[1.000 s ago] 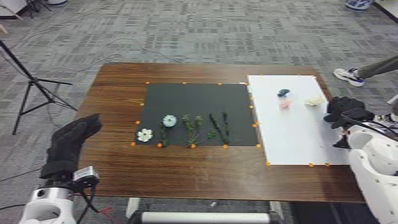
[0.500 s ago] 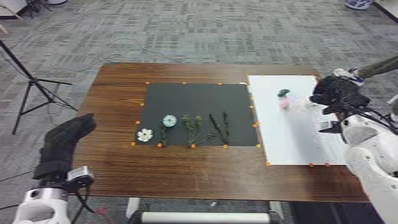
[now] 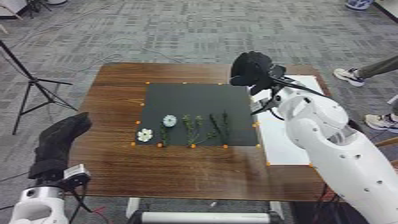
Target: Arrange flowers
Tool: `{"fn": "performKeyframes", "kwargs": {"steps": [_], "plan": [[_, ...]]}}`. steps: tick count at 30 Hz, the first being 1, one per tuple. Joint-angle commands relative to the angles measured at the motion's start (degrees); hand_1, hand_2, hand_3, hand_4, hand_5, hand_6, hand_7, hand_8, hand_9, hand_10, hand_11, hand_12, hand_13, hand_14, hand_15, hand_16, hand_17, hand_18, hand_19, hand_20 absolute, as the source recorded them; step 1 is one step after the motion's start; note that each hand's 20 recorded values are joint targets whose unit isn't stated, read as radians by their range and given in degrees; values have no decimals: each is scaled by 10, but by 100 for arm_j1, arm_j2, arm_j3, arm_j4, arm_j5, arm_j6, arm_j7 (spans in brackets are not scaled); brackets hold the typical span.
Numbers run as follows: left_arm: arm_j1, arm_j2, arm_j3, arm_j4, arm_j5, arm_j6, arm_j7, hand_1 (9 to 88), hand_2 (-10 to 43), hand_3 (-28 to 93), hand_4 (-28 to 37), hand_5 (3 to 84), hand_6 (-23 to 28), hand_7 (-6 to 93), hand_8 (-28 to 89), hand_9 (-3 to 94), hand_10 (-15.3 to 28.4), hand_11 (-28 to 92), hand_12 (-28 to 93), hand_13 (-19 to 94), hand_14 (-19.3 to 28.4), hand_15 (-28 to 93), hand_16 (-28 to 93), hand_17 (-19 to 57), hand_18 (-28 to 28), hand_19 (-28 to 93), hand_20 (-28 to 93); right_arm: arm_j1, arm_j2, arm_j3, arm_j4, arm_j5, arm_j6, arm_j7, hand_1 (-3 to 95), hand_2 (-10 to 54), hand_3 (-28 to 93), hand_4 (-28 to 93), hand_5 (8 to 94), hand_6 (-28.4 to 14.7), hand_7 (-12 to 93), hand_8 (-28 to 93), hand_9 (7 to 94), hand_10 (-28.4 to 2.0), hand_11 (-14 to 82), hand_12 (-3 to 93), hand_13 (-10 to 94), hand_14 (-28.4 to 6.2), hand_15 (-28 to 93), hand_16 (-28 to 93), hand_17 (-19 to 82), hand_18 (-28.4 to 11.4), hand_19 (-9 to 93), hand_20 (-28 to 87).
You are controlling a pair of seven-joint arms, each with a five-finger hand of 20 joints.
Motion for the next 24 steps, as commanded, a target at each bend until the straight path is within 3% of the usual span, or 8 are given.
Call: {"fn": "performKeyframes", "kwargs": {"steps": [1,6,7,14,24], "plan": [[-49,53,-7,-9,11,23,-40,261,53,712,-234,500,0,194,-80,468,126,201,132,372,169,195,4,23,116,60,156,539,-596,-885,320,-216,-394,-115,573,-95,637,-226,768,31,278,36,886,-88,92,321,712,-96,609,351,339,-227,775,562],[-53,58,7,-14,-6,51,-20,260,53,712,-235,500,-2,195,-80,469,127,200,132,371,168,195,5,19,117,59,155,781,-1033,-1258,617,-523,-559,-207,573,-95,637,-227,771,34,275,35,889,-89,82,310,708,-96,607,352,337,-226,772,561],[1,42,-9,-12,-20,9,48,260,53,712,-235,500,-2,195,-80,469,127,200,132,372,169,195,4,19,117,58,154,825,-1050,-1400,624,-530,-513,-148,573,-95,637,-228,771,34,274,35,890,-89,80,307,708,-96,607,352,337,-226,772,561],[-120,55,100,11,4,-30,18,259,53,713,-235,500,-3,195,-81,469,126,200,133,370,169,194,5,18,118,58,154,830,-1512,-1418,1093,-845,-487,-276,572,-95,638,-231,773,37,271,32,889,-85,68,290,706,-96,605,353,336,-225,771,560],[-260,12,256,72,47,-55,-25,259,52,714,-235,500,-4,196,-80,469,125,201,133,369,169,194,6,14,119,58,152,667,-1848,-1429,1827,-1471,302,-458,572,-95,635,-241,781,51,260,-3,882,-72,37,242,711,-95,608,356,339,-223,773,559]]}}
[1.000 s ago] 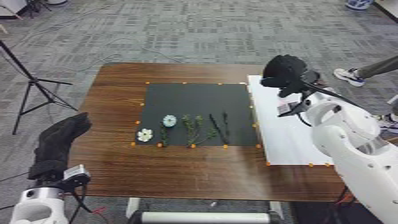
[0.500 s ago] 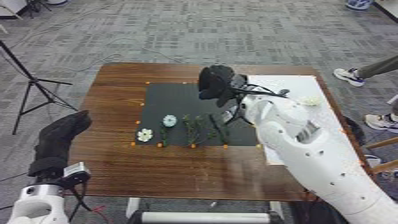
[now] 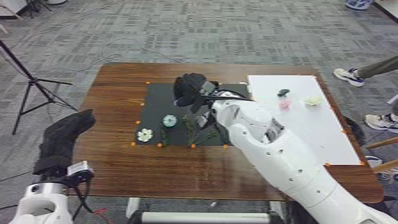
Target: Arrange flowers
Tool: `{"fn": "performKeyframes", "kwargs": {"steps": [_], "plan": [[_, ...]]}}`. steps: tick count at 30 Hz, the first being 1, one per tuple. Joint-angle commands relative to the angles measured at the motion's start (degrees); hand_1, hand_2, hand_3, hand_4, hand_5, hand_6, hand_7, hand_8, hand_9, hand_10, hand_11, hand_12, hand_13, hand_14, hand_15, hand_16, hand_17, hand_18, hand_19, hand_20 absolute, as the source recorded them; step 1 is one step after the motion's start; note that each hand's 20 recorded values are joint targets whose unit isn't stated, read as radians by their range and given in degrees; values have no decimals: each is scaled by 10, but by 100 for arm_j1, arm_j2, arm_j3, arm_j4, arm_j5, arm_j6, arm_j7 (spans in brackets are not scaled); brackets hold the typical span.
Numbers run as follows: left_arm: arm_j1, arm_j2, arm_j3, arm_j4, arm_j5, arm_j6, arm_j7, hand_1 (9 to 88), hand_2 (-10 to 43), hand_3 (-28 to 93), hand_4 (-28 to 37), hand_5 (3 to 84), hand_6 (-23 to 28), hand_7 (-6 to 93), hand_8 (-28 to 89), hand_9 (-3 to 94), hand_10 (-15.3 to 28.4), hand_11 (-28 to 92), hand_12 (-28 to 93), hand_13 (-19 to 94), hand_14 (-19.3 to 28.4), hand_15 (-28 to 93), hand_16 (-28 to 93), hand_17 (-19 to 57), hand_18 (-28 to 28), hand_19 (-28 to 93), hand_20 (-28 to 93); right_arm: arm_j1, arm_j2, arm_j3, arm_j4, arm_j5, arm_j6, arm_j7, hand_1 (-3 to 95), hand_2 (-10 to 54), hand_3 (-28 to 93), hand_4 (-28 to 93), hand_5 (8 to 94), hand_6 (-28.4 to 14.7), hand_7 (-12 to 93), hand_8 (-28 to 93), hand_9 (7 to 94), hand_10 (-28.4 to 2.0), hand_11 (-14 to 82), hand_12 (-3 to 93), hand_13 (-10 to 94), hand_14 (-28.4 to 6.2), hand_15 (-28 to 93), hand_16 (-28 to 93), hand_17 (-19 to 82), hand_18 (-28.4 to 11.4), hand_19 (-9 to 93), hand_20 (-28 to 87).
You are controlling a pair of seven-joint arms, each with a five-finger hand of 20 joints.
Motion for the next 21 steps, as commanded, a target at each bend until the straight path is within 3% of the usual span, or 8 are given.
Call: {"fn": "performKeyframes", "kwargs": {"steps": [1,3,8,21], "plan": [[-85,-42,104,30,45,-50,-40,259,52,714,-234,500,-4,196,-80,469,125,200,133,369,168,194,6,13,120,58,152,-148,-205,-51,444,-485,676,-97,572,-95,635,-241,781,51,259,-5,881,-72,36,240,712,-96,609,357,339,-223,774,560],[-100,-42,112,33,49,-56,-40,259,52,713,-234,500,-4,195,-81,468,124,200,133,370,168,194,6,13,120,58,152,-148,-224,-92,563,-760,813,-156,573,-95,634,-241,783,52,259,-8,881,-71,35,236,713,-96,610,357,339,-224,775,560],[-66,-58,93,9,44,-74,-16,259,52,713,-233,500,-4,195,-81,468,125,200,133,369,169,195,7,12,120,59,151,-172,-310,-54,610,-1008,389,-123,573,-95,632,-244,783,53,256,-15,880,-69,32,229,715,-95,611,359,339,-225,776,562],[-66,-75,111,-2,45,-85,-26,259,47,716,-231,499,-5,194,-80,467,125,200,133,368,168,194,7,11,120,58,151,-40,-335,-228,571,-1002,154,224,556,-95,635,-226,766,49,242,-25,854,-71,43,204,714,-101,613,362,341,-228,779,561]]}}
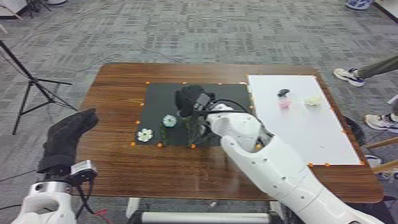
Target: Arrange flowers
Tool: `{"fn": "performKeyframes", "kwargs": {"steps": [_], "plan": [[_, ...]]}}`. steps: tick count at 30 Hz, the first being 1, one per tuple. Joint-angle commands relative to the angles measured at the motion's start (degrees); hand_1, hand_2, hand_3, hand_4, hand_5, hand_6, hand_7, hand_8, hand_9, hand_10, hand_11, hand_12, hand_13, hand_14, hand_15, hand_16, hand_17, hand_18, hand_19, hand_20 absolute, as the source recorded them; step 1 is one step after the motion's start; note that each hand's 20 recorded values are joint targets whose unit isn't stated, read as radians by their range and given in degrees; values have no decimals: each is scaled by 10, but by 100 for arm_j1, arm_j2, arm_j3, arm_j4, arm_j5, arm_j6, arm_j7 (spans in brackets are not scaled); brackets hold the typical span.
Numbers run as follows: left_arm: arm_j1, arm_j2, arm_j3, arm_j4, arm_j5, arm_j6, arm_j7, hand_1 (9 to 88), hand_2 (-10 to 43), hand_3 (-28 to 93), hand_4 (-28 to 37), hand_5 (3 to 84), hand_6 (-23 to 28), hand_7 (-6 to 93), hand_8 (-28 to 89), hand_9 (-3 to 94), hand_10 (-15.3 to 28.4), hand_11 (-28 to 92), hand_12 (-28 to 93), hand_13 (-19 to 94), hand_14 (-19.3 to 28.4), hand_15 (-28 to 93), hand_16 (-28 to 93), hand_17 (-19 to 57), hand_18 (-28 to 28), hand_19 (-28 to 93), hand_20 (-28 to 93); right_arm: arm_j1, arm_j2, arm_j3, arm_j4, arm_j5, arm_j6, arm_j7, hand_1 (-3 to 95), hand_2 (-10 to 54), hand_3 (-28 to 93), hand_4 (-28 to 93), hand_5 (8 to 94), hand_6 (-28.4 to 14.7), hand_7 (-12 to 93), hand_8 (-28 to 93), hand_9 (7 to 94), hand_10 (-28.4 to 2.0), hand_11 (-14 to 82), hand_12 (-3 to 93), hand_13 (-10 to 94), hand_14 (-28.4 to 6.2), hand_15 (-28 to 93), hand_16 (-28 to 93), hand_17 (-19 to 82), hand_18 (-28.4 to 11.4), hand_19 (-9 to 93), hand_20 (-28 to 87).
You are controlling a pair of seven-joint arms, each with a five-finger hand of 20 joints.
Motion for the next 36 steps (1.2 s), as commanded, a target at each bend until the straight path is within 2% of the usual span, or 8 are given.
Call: {"fn": "performKeyframes", "kwargs": {"steps": [1,9,18,25,30,36], "plan": [[35,-54,17,-35,24,-53,-16,258,46,716,-231,499,-4,194,-80,467,125,200,133,367,169,194,7,11,120,58,151,109,-83,-33,-21,-20,-59,180,554,-95,635,-225,766,47,240,-25,851,-72,46,201,714,-101,613,362,341,-228,779,561],[-23,-57,44,-14,21,-51,-34,258,41,718,-230,498,-3,192,-80,467,124,200,133,368,168,194,7,11,120,57,151,162,-157,55,82,-89,1,247,552,-83,625,-217,754,41,225,-28,822,-78,63,170,712,-103,615,359,339,-230,781,561],[-31,-39,45,-22,38,-98,-63,258,39,718,-227,496,-4,192,-80,466,124,201,134,367,168,194,7,10,120,56,151,51,-304,247,158,-220,-594,232,500,-80,637,-208,682,18,208,-33,738,-89,112,109,702,-109,613,354,330,-235,782,557],[-17,-29,19,-33,45,-118,-90,258,34,717,-222,496,-2,193,-80,465,125,200,134,367,169,194,8,10,121,56,151,53,-258,271,103,-251,-963,288,449,-80,688,-210,632,13,189,-58,689,-97,112,101,688,-116,611,344,317,-240,778,550],[-22,-18,18,-37,49,-118,-125,259,31,716,-220,496,-2,192,-80,465,124,200,134,366,168,192,8,10,121,56,151,110,-134,215,39,-170,-972,351,428,-81,705,-201,619,11,185,-120,670,-99,108,99,681,-119,614,337,312,-241,776,548],[-22,2,8,-33,56,-137,-140,260,27,716,-217,495,-2,192,-80,465,124,200,134,366,168,192,9,10,121,57,150,223,37,217,-98,74,-885,429,421,-81,703,-200,603,3,185,-127,654,-102,105,99,679,-121,613,334,309,-242,776,547]]}}
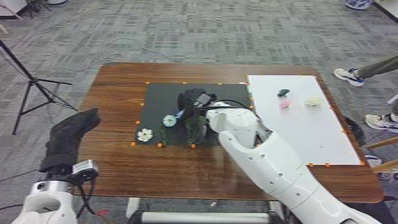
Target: Arrange flowers
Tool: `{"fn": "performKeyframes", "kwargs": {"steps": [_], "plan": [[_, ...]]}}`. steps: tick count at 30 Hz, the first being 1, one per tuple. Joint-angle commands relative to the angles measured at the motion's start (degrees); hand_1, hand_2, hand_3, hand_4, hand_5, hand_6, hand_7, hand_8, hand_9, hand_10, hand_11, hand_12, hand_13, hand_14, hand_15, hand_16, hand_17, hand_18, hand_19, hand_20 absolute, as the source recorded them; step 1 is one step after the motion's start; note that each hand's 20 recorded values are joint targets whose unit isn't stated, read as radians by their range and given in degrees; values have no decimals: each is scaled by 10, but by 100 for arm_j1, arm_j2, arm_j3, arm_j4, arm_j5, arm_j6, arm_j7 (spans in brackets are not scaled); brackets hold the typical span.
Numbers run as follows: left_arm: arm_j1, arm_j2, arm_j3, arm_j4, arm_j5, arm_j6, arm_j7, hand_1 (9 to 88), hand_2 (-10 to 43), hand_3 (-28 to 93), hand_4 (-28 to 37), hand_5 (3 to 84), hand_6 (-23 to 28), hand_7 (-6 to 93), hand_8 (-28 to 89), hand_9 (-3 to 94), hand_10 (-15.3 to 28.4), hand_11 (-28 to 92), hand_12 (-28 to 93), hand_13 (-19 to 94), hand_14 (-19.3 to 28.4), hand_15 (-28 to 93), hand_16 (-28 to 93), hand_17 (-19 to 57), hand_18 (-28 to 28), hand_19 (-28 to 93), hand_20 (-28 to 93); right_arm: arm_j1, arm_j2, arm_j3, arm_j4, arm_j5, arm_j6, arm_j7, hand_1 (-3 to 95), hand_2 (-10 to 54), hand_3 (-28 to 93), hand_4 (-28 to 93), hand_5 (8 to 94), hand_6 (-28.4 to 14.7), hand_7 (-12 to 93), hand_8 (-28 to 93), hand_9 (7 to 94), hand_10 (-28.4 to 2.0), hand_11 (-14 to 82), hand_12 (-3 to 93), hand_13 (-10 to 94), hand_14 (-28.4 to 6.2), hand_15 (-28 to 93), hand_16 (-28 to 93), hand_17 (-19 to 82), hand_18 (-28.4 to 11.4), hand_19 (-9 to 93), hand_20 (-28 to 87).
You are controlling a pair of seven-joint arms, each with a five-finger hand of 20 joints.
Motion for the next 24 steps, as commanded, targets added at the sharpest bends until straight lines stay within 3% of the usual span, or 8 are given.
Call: {"fn": "performKeyframes", "kwargs": {"steps": [1,6,9,12,15,19,22,24], "plan": [[22,1,-23,-32,36,-82,-60,260,27,716,-217,495,-2,191,-80,464,124,200,134,366,168,192,9,10,121,57,151,193,240,32,-212,266,84,102,418,-77,701,-200,600,2,183,-127,651,-102,105,99,678,-121,613,333,308,-243,776,547],[47,-8,-27,-42,30,-88,-49,261,25,715,-218,494,-2,191,-79,464,124,199,134,366,168,193,9,10,121,57,150,210,383,74,-461,859,142,-69,332,17,675,-194,598,-5,176,-120,645,-109,104,101,668,-132,617,331,297,-248,773,549],[70,-37,-28,-56,33,-78,-22,261,25,715,-218,494,-2,192,-79,464,125,199,134,366,168,192,8,9,121,57,150,147,635,131,-938,1144,85,-92,293,60,649,-181,593,-15,164,-115,636,-116,99,102,654,-145,618,328,286,-251,767,551],[71,-32,-34,-60,52,-85,-11,261,26,714,-217,494,-2,191,-79,463,125,199,134,365,169,191,8,9,121,57,150,-73,1130,391,-1573,1303,461,-151,276,70,644,-178,576,-20,156,-109,615,-123,93,102,634,-152,604,318,270,-252,749,546],[52,-24,-31,-56,50,-14,-27,261,25,714,-217,494,-1,191,-79,463,124,199,134,365,168,191,9,10,120,55,149,-330,1584,867,-2044,1116,853,-276,278,22,671,-175,536,-20,161,-106,565,-127,84,110,577,-160,566,297,236,-241,696,522],[78,-43,-17,-68,55,-24,-16,262,21,715,-216,495,-2,191,-79,464,124,200,135,365,168,191,9,10,119,53,150,-732,2231,1323,-2286,1090,1986,-204,297,-86,716,-180,453,-22,172,-103,486,-140,66,133,515,-151,427,260,196,-229,616,469],[74,-45,0,-66,67,-65,1,262,19,715,-215,492,-3,192,-79,464,124,200,135,365,169,191,9,10,119,53,151,-1104,2527,1784,-2152,879,2537,-289,295,-95,715,-187,446,-20,180,-100,485,-135,68,139,527,-145,338,247,197,-229,591,452],[114,-44,-27,-79,72,-69,14,263,18,714,-215,493,-3,193,-79,463,124,200,135,365,168,191,9,10,119,53,151,-1342,2669,2046,-2081,866,2521,-239,289,-95,717,-195,452,-18,189,-99,501,-127,78,144,545,-139,311,246,203,-229,583,448]]}}
